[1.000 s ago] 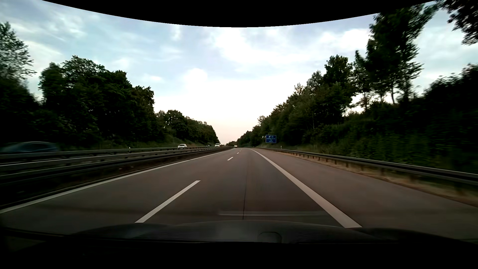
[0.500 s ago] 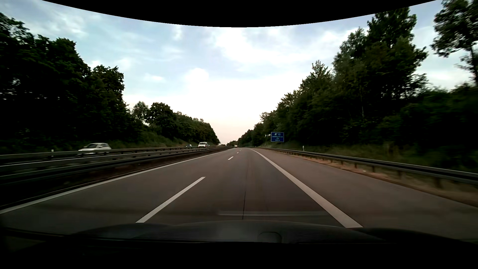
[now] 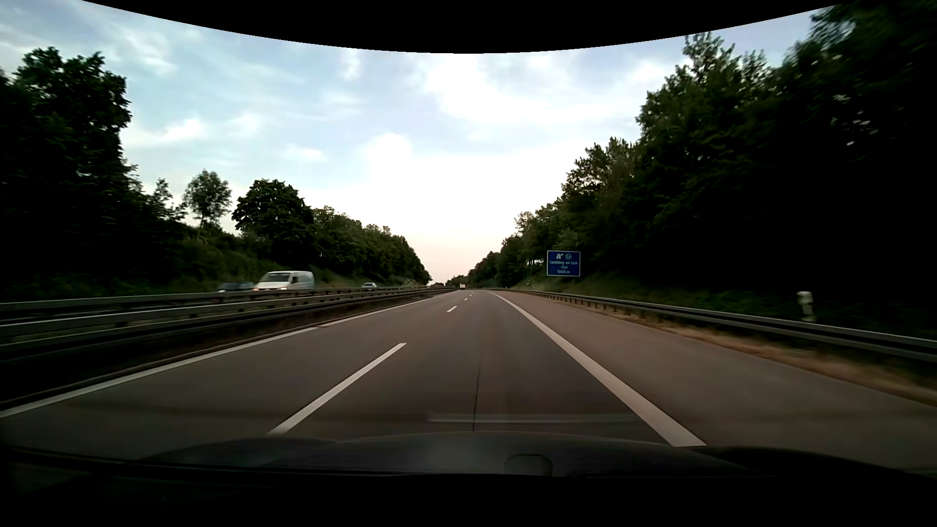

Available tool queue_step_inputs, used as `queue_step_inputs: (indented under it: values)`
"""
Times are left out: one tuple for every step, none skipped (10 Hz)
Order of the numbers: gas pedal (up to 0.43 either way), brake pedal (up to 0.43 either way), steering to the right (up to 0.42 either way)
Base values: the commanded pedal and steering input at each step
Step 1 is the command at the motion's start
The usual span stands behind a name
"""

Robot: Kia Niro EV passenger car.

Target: Follow the waypoints while adhering to traffic rules and regulations

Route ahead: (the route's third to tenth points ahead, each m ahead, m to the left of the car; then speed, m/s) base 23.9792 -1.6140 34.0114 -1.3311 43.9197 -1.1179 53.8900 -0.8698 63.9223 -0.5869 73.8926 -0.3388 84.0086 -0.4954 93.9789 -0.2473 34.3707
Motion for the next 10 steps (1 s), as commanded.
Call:
queue_step_inputs:
  values:
    - [0.311, 0.006, -0.005]
    - [0.311, 0.006, -0.005]
    - [0.311, 0.006, -0.005]
    - [0.311, 0.006, -0.004]
    - [0.299, 0.006, -0.005]
    - [0.299, 0.006, -0.005]
    - [0.299, 0.006, -0.005]
    - [0.299, 0.006, -0.005]
    - [0.299, 0.006, -0.005]
    - [0.299, 0.006, -0.006]
